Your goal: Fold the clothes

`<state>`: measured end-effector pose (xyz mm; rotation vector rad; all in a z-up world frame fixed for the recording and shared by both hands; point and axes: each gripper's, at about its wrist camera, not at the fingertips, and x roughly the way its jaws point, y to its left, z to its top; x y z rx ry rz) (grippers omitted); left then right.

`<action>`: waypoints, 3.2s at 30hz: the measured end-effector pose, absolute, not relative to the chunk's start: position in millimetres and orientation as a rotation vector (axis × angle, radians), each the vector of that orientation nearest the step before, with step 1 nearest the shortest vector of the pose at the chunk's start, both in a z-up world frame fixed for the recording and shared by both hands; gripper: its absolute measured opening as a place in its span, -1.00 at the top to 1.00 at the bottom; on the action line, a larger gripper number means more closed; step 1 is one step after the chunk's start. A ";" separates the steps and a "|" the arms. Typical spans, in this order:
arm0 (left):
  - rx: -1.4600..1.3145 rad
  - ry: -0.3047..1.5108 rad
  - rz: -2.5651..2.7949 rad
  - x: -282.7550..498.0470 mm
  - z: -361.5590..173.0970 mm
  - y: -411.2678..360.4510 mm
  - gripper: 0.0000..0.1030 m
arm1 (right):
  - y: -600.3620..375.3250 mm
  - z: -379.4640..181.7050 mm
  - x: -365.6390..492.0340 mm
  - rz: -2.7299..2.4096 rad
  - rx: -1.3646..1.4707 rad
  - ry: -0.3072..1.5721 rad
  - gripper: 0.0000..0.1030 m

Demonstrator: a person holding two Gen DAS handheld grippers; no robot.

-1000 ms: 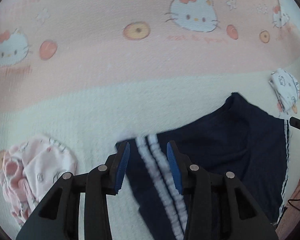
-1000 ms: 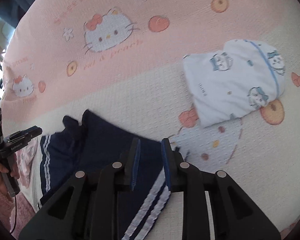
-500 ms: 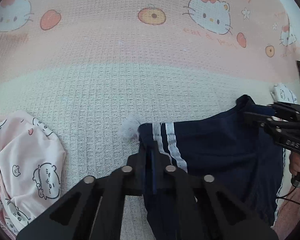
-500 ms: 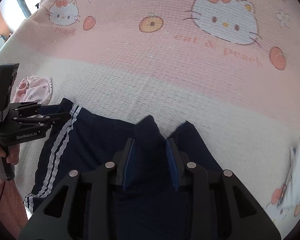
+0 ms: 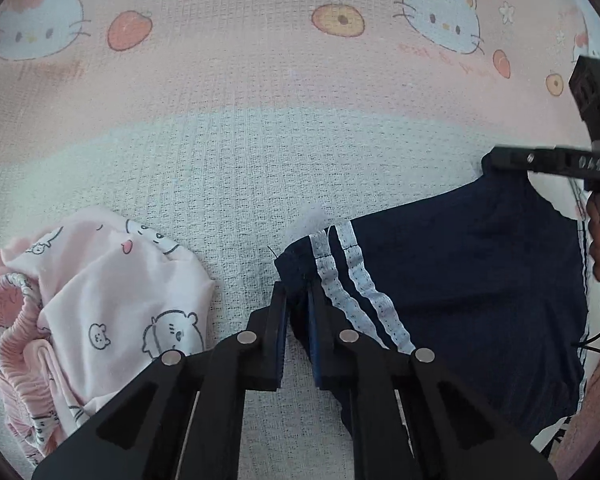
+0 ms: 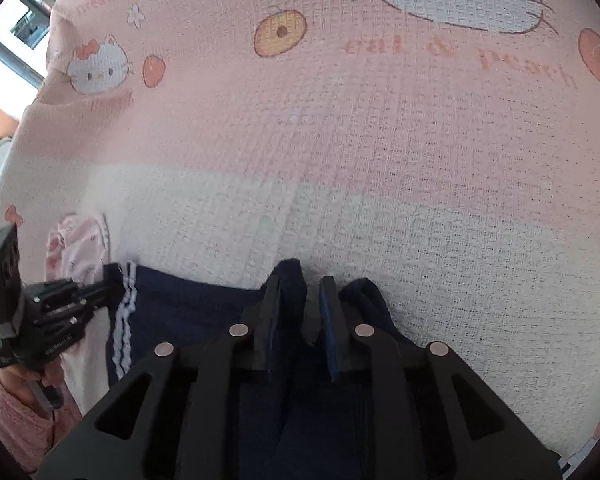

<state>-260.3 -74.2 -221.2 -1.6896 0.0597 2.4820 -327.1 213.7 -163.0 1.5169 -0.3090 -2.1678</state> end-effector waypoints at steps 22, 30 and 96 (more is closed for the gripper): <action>-1.771 0.061 2.657 -246.6 -200.0 -97.3 0.66 | 209.2 -163.1 -303.3 -2.283 1.603 0.234 0.24; -1.584 0.009 2.503 -267.4 -198.8 -59.2 0.65 | 191.0 -145.9 -291.2 -2.249 1.466 0.197 0.25; -1.677 -0.227 2.594 -268.5 -207.4 -52.1 0.63 | 213.0 -122.8 -290.4 -2.377 1.426 0.065 0.16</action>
